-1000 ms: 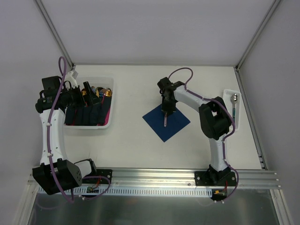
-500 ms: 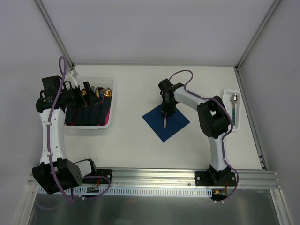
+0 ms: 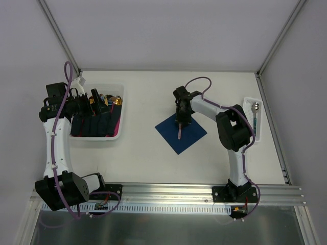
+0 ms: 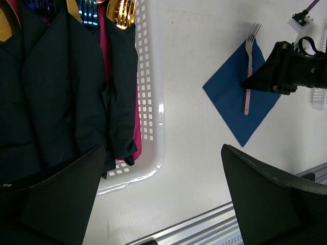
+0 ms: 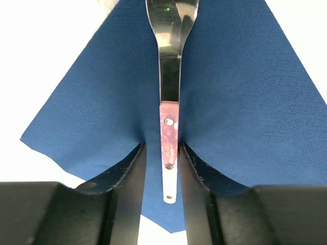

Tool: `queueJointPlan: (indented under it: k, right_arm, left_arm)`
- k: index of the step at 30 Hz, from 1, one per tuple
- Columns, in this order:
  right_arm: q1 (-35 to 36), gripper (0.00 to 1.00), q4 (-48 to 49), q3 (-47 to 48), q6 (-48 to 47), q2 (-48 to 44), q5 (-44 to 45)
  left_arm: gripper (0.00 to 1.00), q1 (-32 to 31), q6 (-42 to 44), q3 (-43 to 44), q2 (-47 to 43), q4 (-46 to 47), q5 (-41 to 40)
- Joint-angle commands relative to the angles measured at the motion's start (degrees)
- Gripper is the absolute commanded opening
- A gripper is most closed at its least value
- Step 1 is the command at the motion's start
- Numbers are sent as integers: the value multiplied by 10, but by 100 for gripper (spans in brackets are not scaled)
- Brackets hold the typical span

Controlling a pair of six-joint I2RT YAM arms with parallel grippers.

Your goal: Place the utensils on the paper napkin and roll it up

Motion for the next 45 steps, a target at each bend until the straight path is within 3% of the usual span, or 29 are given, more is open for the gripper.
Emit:
queueJointPlan:
  k: [1,10,17,19,23,27,30,36,45]
  right_arm:
    - [1,36,-5,-29,-2,2,-1]
    - [-3,55,-2,-32,-46,-106,-32]
    - [-94,72,-18,5,-150,-275,-109]
    - [-161,70,-68,37,-206,-305,-111]
    - [-277,50,-191,99,-297,-306,-19]
    - [-415,38,-194,85,-306,-308,64]
    - [-464,36,-187,73,-302,-275,89]
    - [-489,32,-167,62,-312,-156,109]
    - [-509,31,-134,82,-319,-56,70]
  left_arm:
    - [99,4,-4,13,-2,2,2]
    - [99,4,14,12,-12,2,35]
    - [99,4,61,25,-29,2,92]
    - [99,4,65,24,-32,2,106]
    - [99,4,68,21,-23,2,129]
    - [99,4,82,13,-22,3,160]
    - [99,4,86,12,-22,3,166]
    - [99,4,96,12,-16,2,154]
    - [99,4,97,-1,25,2,174]
